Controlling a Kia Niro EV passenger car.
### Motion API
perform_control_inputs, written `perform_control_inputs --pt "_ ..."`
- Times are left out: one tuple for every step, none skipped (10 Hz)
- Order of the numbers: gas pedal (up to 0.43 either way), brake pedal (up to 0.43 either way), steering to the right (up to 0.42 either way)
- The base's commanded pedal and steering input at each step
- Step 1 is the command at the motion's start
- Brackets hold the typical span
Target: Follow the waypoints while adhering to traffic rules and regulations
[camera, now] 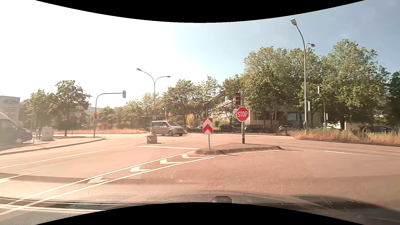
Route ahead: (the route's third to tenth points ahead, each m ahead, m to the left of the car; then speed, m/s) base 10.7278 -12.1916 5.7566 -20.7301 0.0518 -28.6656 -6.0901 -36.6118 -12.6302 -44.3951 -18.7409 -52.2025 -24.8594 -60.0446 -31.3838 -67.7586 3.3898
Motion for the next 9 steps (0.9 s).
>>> perform_control_inputs --pt "0.000 0.012 0.549" --pt "0.000 0.006 0.549" --pt "0.000 0.006 0.548" --pt "0.000 0.012 0.548" --pt "0.000 0.012 0.548" --pt "0.000 0.006 0.547" --pt "0.000 0.012 0.546" --pt "0.000 0.012 0.546" --pt "0.000 0.018 0.546"
